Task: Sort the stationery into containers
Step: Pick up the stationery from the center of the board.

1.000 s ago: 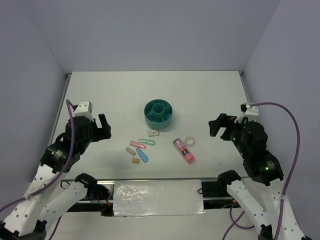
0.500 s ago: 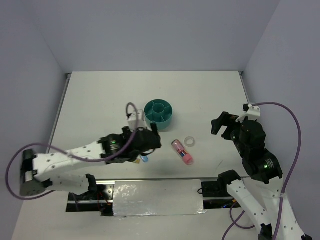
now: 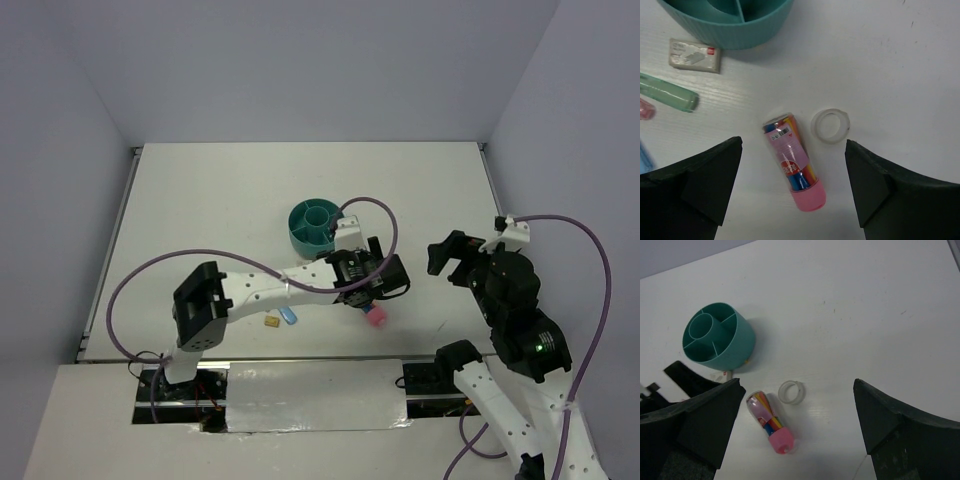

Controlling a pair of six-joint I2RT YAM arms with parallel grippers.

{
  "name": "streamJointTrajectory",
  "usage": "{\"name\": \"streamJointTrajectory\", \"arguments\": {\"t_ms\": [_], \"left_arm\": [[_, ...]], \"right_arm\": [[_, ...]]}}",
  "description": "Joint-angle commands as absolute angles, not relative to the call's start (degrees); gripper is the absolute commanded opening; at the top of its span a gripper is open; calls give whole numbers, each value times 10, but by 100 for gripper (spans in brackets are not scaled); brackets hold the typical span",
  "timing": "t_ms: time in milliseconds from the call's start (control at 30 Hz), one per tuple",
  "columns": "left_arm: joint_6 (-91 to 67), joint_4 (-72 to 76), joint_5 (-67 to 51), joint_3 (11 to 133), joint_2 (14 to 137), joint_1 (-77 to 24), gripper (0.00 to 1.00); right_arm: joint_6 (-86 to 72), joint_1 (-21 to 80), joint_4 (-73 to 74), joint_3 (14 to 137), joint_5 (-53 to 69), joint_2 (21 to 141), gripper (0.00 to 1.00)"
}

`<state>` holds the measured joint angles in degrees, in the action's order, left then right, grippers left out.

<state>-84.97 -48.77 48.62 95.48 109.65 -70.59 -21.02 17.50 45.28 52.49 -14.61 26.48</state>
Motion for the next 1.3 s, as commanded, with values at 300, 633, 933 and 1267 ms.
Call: {"name": "streamJointTrajectory", "arguments": {"t_ms": [300, 633, 933, 1267], "left_arm": [[-894, -537, 469, 1039, 1219, -685, 92], [-897, -548, 450, 1061, 1282, -684, 90], [-900, -499, 418, 981, 1278, -678, 65], [-909, -465, 400, 893, 1195, -686, 0]], "right_arm": [[-200, 177, 430, 512, -128, 245, 100], [-194, 177, 425, 507, -110, 243, 100], [-193, 178, 426, 511, -101, 243, 100], [-200, 178, 422, 507, -100, 229, 100]]}}
